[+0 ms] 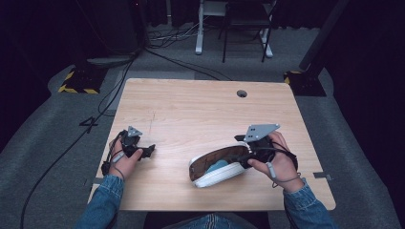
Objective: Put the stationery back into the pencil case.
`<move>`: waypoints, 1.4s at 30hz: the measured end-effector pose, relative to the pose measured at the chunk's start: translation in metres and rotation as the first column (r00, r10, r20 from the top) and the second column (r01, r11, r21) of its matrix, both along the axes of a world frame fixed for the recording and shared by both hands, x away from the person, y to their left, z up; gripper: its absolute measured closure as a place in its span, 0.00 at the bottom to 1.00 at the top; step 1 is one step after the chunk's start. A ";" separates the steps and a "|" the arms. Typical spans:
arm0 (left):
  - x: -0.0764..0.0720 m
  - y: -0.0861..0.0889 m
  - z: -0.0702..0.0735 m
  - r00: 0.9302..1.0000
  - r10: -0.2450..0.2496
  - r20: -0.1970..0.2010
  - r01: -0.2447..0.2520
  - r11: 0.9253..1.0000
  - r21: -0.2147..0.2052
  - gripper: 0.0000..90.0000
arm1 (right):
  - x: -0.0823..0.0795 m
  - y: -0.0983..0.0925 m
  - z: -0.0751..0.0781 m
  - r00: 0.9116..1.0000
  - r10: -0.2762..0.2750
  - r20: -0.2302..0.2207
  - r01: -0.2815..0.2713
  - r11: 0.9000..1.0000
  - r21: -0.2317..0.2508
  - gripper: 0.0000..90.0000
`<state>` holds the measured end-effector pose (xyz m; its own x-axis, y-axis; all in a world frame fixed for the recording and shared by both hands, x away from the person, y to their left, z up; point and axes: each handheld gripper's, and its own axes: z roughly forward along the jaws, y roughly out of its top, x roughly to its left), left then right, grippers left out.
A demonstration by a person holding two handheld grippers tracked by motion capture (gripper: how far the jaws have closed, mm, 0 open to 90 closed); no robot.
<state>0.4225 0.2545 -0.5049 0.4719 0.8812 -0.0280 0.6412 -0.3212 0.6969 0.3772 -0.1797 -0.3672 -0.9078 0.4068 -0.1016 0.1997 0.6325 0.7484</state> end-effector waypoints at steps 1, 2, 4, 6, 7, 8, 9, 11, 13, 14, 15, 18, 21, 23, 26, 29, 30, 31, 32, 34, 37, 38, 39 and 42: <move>0.000 0.001 0.000 1.000 -0.007 -0.001 0.007 1.000 0.002 0.17 | 0.001 -0.004 0.001 1.000 -0.014 0.001 0.014 1.000 0.011 0.31; -0.001 0.001 0.000 1.000 -0.004 0.000 0.004 1.000 0.001 0.17 | 0.002 -0.008 0.003 1.000 -0.026 0.006 0.026 0.999 0.019 0.31; -0.001 0.001 0.000 1.000 -0.002 -0.001 0.002 1.000 0.002 0.17 | 0.005 -0.016 0.004 0.999 -0.053 0.009 0.052 0.998 0.028 0.30; -0.002 0.001 0.000 1.000 -0.005 -0.002 0.005 1.000 0.003 0.17 | 0.008 -0.024 0.005 0.997 -0.079 0.009 0.078 0.996 0.038 0.29; -0.002 0.001 0.000 1.000 -0.004 -0.002 0.004 1.000 0.003 0.17 | 0.010 -0.029 0.005 0.996 -0.089 0.003 0.089 0.995 0.044 0.27; -0.002 0.001 0.000 1.000 -0.005 -0.001 0.005 1.000 0.004 0.17 | 0.011 -0.033 0.005 0.995 -0.101 -0.003 0.101 0.994 0.049 0.26; -0.002 0.001 0.000 1.000 -0.005 0.000 0.005 1.000 0.005 0.17 | 0.013 -0.037 0.004 0.994 -0.113 -0.005 0.114 0.992 0.049 0.25; -0.002 0.001 0.000 1.000 -0.006 -0.001 0.006 1.000 0.006 0.17 | 0.017 -0.045 0.003 0.990 -0.141 -0.008 0.142 0.988 0.058 0.23; -0.003 0.001 0.000 1.000 -0.004 -0.002 0.004 1.000 0.002 0.17 | 0.020 -0.052 0.002 0.986 -0.167 -0.017 0.168 0.983 0.072 0.22; -0.002 0.001 0.000 1.000 -0.006 -0.002 0.006 1.000 0.000 0.17 | 0.021 -0.056 0.001 0.983 -0.182 -0.017 0.183 0.980 0.075 0.22; -0.002 0.001 0.000 1.000 -0.006 -0.002 0.006 1.000 -0.001 0.17 | 0.023 -0.059 0.000 0.981 -0.195 -0.015 0.196 0.978 0.076 0.22; -0.002 0.001 0.000 1.000 -0.006 -0.003 0.006 1.000 -0.001 0.17 | 0.028 -0.070 -0.005 0.970 -0.240 -0.024 0.242 0.967 0.077 0.21; -0.002 0.001 0.000 1.000 -0.007 -0.003 0.007 1.000 -0.001 0.17 | 0.034 -0.081 -0.012 0.960 -0.280 -0.031 0.281 0.957 0.074 0.20; -0.002 0.001 0.000 1.000 -0.008 -0.003 0.008 1.000 -0.002 0.17 | 0.037 -0.089 -0.018 0.952 -0.303 -0.034 0.305 0.950 0.066 0.20; -0.002 0.002 0.000 1.000 -0.014 0.000 0.014 1.000 0.003 0.17 | 0.041 -0.101 -0.026 0.939 -0.340 -0.050 0.343 0.936 0.074 0.20; -0.002 0.002 0.000 1.000 -0.015 0.000 0.015 1.000 0.004 0.17 | 0.045 -0.112 -0.034 0.924 -0.378 -0.047 0.381 0.922 0.069 0.20; -0.002 0.002 0.000 1.000 -0.015 0.000 0.015 1.000 0.004 0.17 | 0.047 -0.115 -0.037 0.919 -0.390 -0.052 0.393 0.917 0.065 0.19; -0.002 0.002 0.000 1.000 -0.015 0.000 0.015 1.000 0.004 0.17 | 0.049 -0.118 -0.041 0.914 -0.401 -0.056 0.404 0.913 0.061 0.19; -0.002 0.002 0.000 1.000 -0.015 0.000 0.015 1.000 0.004 0.17 | 0.051 -0.122 -0.045 0.909 -0.413 -0.059 0.416 0.908 0.056 0.19; -0.002 0.002 0.000 1.000 -0.015 0.000 0.015 1.000 0.004 0.17 | 0.055 -0.126 -0.051 0.899 -0.434 -0.065 0.437 0.898 0.051 0.19; -0.002 0.002 0.000 1.000 -0.015 0.000 0.015 1.000 0.004 0.17 | 0.060 -0.133 -0.063 0.887 -0.456 -0.068 0.459 0.888 0.031 0.19; -0.002 0.002 0.000 1.000 -0.013 -0.001 0.013 1.000 0.002 0.17 | 0.061 -0.135 -0.067 0.883 -0.464 -0.076 0.467 0.884 0.027 0.19; -0.002 0.002 0.000 1.000 -0.015 0.000 0.015 1.000 0.004 0.17 | 0.063 -0.137 -0.070 0.879 -0.471 -0.080 0.474 0.880 0.027 0.19; -0.002 0.002 0.000 1.000 -0.015 0.000 0.015 1.000 0.004 0.17 | 0.065 -0.142 -0.081 0.871 -0.485 -0.080 0.488 0.873 0.024 0.19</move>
<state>0.4208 0.2567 -0.5046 0.4851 0.8741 -0.0243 0.6362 -0.3338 0.6956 0.4423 -0.3219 -0.4480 -0.5981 0.8012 -0.0192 0.5258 0.4104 0.7451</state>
